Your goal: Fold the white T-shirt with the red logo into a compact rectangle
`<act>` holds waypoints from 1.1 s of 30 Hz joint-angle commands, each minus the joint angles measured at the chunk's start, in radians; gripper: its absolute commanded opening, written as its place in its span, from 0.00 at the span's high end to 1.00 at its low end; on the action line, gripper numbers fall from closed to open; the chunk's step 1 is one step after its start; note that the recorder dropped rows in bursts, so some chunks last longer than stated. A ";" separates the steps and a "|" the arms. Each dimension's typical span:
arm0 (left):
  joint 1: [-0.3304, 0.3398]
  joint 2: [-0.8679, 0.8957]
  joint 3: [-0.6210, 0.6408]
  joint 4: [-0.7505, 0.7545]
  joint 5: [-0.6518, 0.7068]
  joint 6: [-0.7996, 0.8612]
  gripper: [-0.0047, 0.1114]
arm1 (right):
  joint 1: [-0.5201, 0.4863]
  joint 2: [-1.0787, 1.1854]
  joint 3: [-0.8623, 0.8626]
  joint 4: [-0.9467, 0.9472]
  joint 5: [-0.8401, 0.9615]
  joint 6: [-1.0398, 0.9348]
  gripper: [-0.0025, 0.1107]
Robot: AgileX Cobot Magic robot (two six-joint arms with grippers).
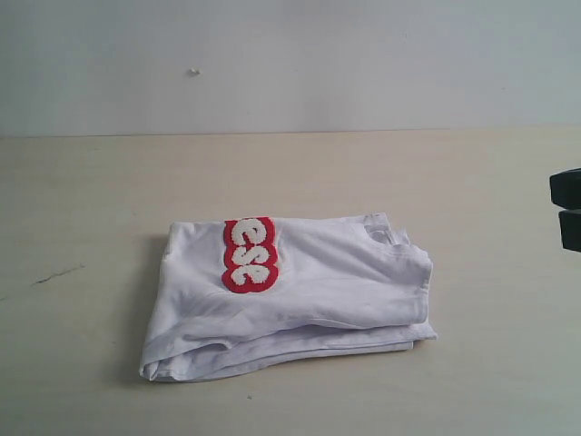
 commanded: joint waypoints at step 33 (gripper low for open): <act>0.054 -0.604 0.415 0.991 -0.045 -0.822 0.96 | 0.001 -0.006 0.003 0.004 -0.007 -0.009 0.98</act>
